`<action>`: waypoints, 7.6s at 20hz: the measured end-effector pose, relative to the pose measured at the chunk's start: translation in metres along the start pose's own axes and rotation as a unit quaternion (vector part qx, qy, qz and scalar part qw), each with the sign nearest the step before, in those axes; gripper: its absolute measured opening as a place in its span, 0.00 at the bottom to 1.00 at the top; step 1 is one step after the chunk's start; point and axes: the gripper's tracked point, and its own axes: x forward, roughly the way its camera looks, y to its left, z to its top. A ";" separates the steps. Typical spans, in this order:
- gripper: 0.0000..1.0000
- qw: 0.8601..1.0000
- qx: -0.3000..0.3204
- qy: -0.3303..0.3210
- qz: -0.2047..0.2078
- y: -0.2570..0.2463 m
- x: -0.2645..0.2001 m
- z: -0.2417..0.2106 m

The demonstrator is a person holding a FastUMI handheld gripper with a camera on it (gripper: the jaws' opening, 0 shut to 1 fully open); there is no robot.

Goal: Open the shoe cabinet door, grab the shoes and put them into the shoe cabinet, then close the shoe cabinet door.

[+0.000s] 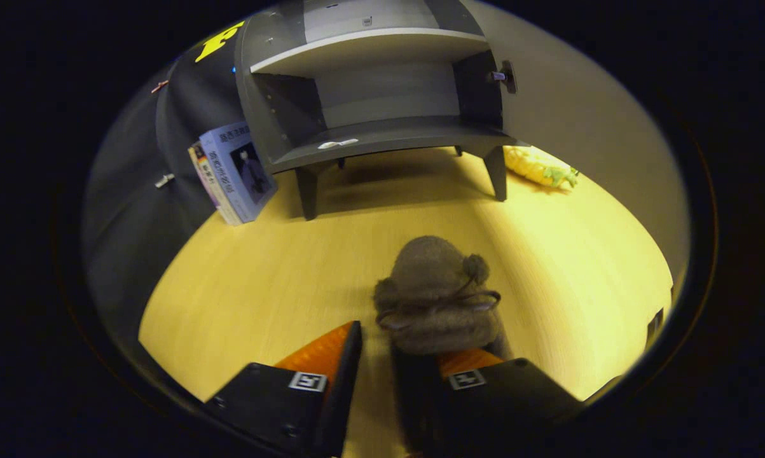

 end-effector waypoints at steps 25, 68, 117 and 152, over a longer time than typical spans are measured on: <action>0.09 0.989 -0.019 -0.112 0.099 0.069 -0.181 0.351; 0.85 0.997 -0.046 -0.050 0.031 0.120 0.006 0.463; 0.98 0.947 0.045 -0.303 -0.096 -0.268 -0.434 0.357; 0.98 0.958 0.003 -0.282 0.060 -0.018 -0.411 0.341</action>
